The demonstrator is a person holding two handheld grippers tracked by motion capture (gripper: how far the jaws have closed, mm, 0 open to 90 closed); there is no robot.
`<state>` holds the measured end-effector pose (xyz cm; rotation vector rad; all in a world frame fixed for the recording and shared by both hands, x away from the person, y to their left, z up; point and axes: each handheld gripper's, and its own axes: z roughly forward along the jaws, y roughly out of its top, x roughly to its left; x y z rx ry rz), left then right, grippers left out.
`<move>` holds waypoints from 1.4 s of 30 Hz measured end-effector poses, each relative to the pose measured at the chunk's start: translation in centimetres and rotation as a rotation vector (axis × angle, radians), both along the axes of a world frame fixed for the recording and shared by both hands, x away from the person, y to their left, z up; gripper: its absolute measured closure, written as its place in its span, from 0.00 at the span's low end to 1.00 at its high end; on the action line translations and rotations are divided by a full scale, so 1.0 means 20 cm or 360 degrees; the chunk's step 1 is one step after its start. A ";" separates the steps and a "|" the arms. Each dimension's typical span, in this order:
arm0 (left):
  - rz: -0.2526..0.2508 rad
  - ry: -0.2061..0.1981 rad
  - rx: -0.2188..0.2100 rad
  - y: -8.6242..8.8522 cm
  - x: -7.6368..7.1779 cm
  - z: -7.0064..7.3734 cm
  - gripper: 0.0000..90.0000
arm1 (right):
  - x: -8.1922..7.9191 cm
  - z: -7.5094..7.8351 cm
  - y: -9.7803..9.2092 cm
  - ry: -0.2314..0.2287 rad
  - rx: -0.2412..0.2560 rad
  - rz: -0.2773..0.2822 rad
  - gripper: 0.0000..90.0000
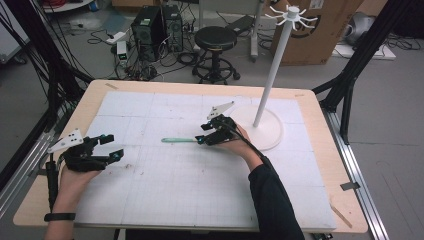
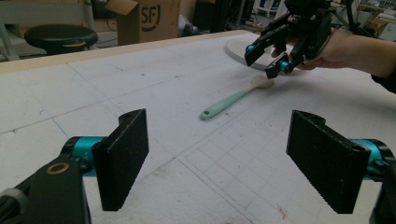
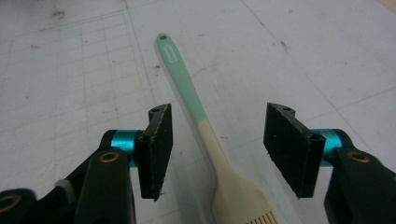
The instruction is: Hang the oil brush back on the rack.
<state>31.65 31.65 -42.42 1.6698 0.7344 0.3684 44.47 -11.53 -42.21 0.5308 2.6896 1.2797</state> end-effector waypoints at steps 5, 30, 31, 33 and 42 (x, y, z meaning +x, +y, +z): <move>-0.0007 0.0006 -0.0018 0.00 0.00 0.00 0.24 | 0.02 -0.03 0.02 0.0008 -0.0036 0.0008 0.56; -0.0016 0.0022 -0.0008 0.00 0.00 -0.01 0.24 | 0.04 -0.09 0.11 -0.0009 -0.0207 0.0155 0.87; -0.0017 0.0024 -0.0004 0.00 0.00 -0.01 0.24 | 0.04 -0.09 0.11 -0.0008 -0.0209 0.0158 0.87; -0.0019 0.0022 -0.0009 -0.01 0.00 -0.01 0.24 | 0.04 -0.09 0.11 -0.0006 -0.0207 0.0155 0.87; -0.0017 0.0027 -0.0002 -0.01 0.00 -0.01 0.24 | 0.04 -0.09 0.11 -0.0005 -0.0216 0.0143 0.87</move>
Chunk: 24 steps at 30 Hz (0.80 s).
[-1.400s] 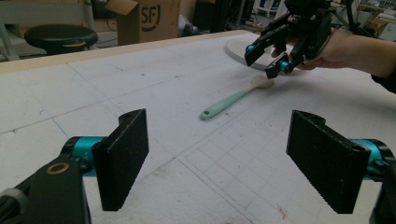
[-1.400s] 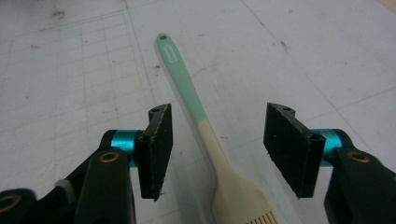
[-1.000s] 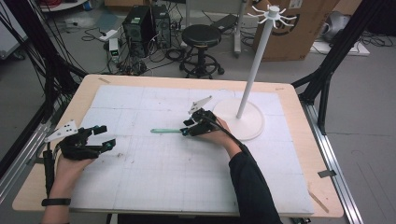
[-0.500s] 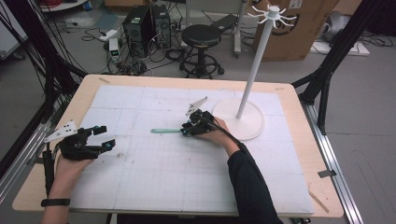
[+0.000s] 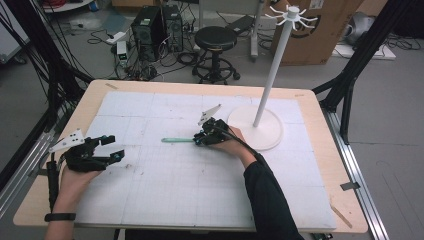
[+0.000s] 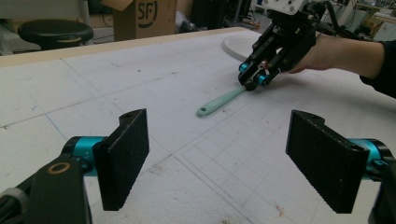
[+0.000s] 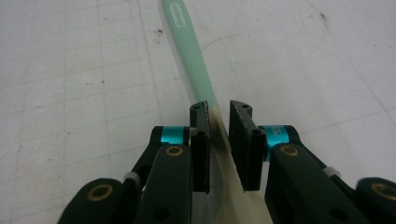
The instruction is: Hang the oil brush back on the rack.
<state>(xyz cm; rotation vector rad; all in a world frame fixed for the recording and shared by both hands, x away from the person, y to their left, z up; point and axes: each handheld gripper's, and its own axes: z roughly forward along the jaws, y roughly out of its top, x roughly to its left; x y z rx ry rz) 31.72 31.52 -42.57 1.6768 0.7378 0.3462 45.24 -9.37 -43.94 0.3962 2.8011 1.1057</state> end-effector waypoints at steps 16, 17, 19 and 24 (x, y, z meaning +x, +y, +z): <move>-0.0006 0.0012 0.0010 -0.01 0.00 0.00 0.25 | 0.00 0.01 0.00 0.0001 -0.0018 0.0004 0.89; -0.0003 0.0014 0.0012 -0.01 0.00 0.00 0.25 | 0.00 0.01 0.00 0.0005 -0.0020 0.0003 0.90; -0.0003 0.0015 0.0009 -0.01 0.00 0.00 0.25 | -0.01 0.01 0.00 -0.0012 -0.0030 0.0004 0.92; 0.0003 0.0014 0.0017 0.00 0.00 -0.01 0.25 | -0.02 0.02 0.00 0.0017 -0.0034 -0.0025 0.92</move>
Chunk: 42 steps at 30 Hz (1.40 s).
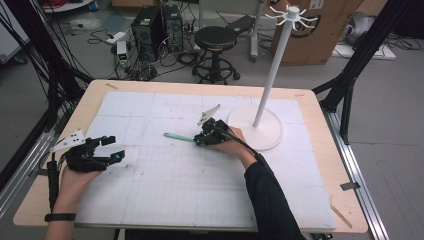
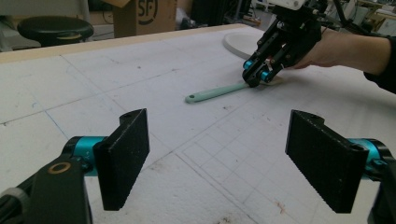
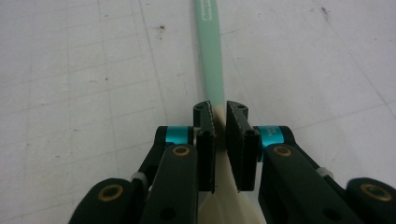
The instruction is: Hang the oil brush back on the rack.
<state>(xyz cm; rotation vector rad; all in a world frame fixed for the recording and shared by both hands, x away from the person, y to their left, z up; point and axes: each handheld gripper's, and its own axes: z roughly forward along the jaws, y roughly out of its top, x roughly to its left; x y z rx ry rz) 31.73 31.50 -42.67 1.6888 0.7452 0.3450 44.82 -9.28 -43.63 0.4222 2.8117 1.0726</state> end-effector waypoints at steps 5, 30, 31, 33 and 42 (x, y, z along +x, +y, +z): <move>-0.0005 -0.0006 0.0004 0.00 0.00 0.00 0.25 | -0.01 0.02 -0.01 0.0041 0.0003 -0.0038 0.92; -0.0006 -0.0007 -0.0025 -0.01 0.00 0.00 0.24 | -0.24 0.44 -0.40 -0.0040 0.0400 -0.0292 0.92; 0.0001 -0.0012 -0.0023 -0.01 0.00 0.00 0.24 | -0.25 0.45 -0.42 -0.0049 0.0411 -0.0300 0.92; 0.0007 -0.0006 -0.0026 -0.01 0.00 0.00 0.23 | -0.28 0.50 -0.48 -0.0066 0.0443 -0.0316 0.92; -0.0001 0.0002 -0.0033 -0.01 0.01 0.00 0.22 | -0.40 0.66 -0.75 -0.0123 0.0570 -0.0422 0.92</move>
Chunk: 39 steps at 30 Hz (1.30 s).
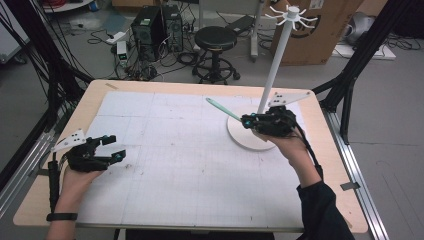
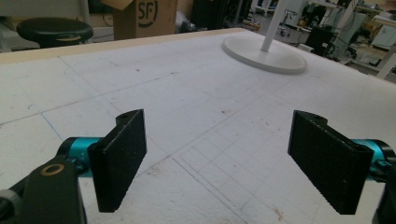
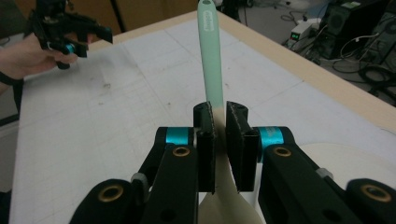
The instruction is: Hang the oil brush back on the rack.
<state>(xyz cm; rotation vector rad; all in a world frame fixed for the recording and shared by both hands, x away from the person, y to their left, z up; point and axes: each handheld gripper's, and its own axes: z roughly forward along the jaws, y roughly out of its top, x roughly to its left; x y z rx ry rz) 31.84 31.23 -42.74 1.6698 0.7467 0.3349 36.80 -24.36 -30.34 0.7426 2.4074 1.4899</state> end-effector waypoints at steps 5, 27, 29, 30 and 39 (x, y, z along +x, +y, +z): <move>0.0005 0.0000 -0.0009 0.00 0.00 0.00 0.22 | -0.07 0.09 -0.13 -0.0042 0.0044 -0.0062 0.92; -0.0004 0.0023 0.0005 -0.02 0.01 -0.01 0.22 | -0.32 0.49 -0.56 -0.0226 0.0137 -0.0310 0.92; -0.0005 0.0021 0.0010 -0.02 0.01 -0.01 0.22 | -0.33 0.52 -0.59 -0.0238 0.0147 -0.0334 0.92; -0.0005 0.0022 0.0010 -0.02 0.01 -0.01 0.22 | -0.34 0.54 -0.60 -0.0248 0.0151 -0.0346 0.92; -0.0003 0.0026 0.0007 -0.03 0.01 -0.01 0.22 | -0.38 0.65 -0.70 -0.0309 0.0184 -0.0424 0.92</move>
